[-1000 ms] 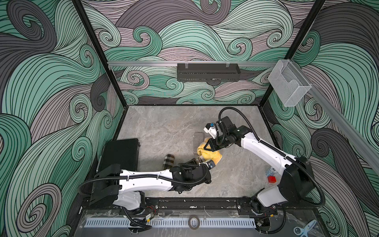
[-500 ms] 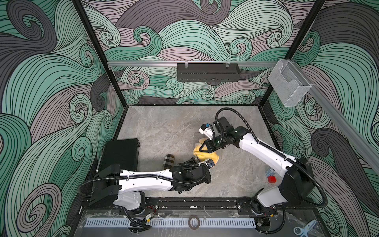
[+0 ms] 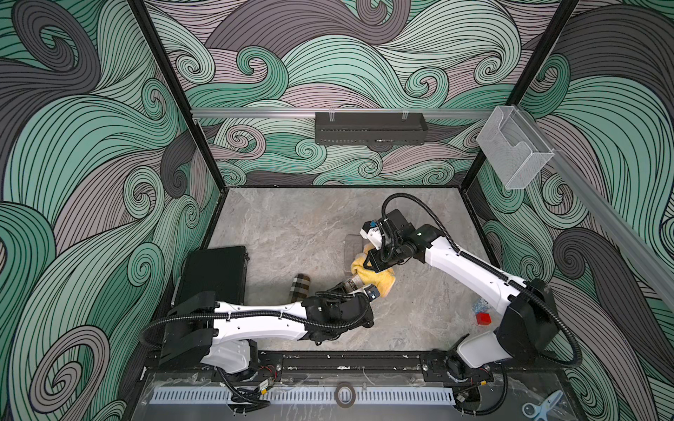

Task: Wipe the eyeglass case
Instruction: Wipe the dirt from the eyeglass case.

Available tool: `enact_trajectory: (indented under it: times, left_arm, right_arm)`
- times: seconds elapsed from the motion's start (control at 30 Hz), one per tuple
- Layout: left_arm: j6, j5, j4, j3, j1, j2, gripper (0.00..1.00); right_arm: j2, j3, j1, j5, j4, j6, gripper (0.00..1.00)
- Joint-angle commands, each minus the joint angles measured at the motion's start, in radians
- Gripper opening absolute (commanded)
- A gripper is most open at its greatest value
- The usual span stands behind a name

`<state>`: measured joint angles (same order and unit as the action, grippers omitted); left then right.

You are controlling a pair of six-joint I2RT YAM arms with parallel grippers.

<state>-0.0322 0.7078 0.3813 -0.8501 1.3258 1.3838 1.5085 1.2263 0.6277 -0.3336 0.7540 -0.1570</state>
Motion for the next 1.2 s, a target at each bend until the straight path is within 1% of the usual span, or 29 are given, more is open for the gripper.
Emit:
enact_trajectory:
  times: [0.0,0.07,0.17,0.23,0.3,0.33,0.4,0.57,0.63,0.67,0.7,0.73,0.93,1.0,1.07,1.1,1.17]
  left_arm:
    - [0.035,0.096,-0.059,-0.018,-0.004,-0.033,0.45]
    - [0.035,0.096,-0.062,-0.018,-0.004,-0.029,0.46]
    - [0.034,0.096,-0.066,-0.019,-0.003,-0.025,0.46]
    - [0.032,0.100,-0.066,-0.017,-0.004,-0.023,0.46]
    - [0.034,0.100,-0.065,-0.019,-0.004,-0.023,0.46]
    - [0.036,0.100,-0.065,-0.019,-0.004,-0.025,0.46]
    - [0.038,0.100,-0.065,-0.012,-0.004,-0.029,0.45]
    - [0.041,0.103,-0.067,-0.004,-0.004,-0.035,0.46]
    - [0.046,0.102,-0.067,-0.001,-0.003,-0.035,0.45]
    - [0.047,0.103,-0.066,-0.001,-0.004,-0.035,0.46]
    - [0.050,0.102,-0.066,-0.001,-0.004,-0.035,0.46]
    - [0.051,0.102,-0.069,0.000,-0.004,-0.035,0.45]
    - [0.058,0.110,-0.087,-0.004,-0.004,-0.014,0.45]
    - [0.060,0.107,-0.088,-0.006,-0.004,-0.007,0.45]
    - [0.061,0.109,-0.080,-0.009,-0.004,-0.006,0.45]
    - [0.066,0.111,-0.075,-0.009,-0.004,-0.009,0.45]
    - [0.087,0.111,-0.062,-0.005,-0.004,-0.022,0.45]
  right_arm:
    - [-0.005,-0.009,0.009,-0.074,0.033,-0.002,0.00]
    - [-0.010,-0.003,0.018,-0.199,-0.010,-0.007,0.00]
    - [0.005,0.014,0.059,-0.377,-0.057,-0.009,0.00]
    - [0.013,0.020,0.089,-0.415,-0.072,-0.005,0.00]
    - [0.011,0.011,0.094,-0.424,-0.090,-0.013,0.00]
    - [0.004,0.005,0.093,-0.401,-0.090,-0.015,0.00]
    - [-0.003,0.002,0.083,-0.286,-0.056,-0.018,0.00]
    - [0.012,0.001,0.052,0.063,0.067,-0.024,0.00]
    - [0.020,0.001,0.046,0.162,0.100,-0.026,0.00]
    - [0.024,0.004,0.047,0.181,0.105,-0.027,0.00]
    - [0.023,0.007,0.046,0.168,0.107,-0.026,0.00]
    - [0.018,0.008,0.047,0.122,0.089,-0.026,0.00]
    - [-0.005,0.007,0.071,-0.261,-0.071,-0.038,0.00]
    - [-0.004,0.001,0.078,-0.360,-0.103,-0.042,0.00]
    - [-0.013,-0.018,0.082,-0.385,-0.124,-0.047,0.00]
    - [-0.020,-0.024,0.082,-0.354,-0.112,-0.045,0.00]
    - [-0.035,-0.032,0.075,-0.217,-0.056,-0.039,0.00]
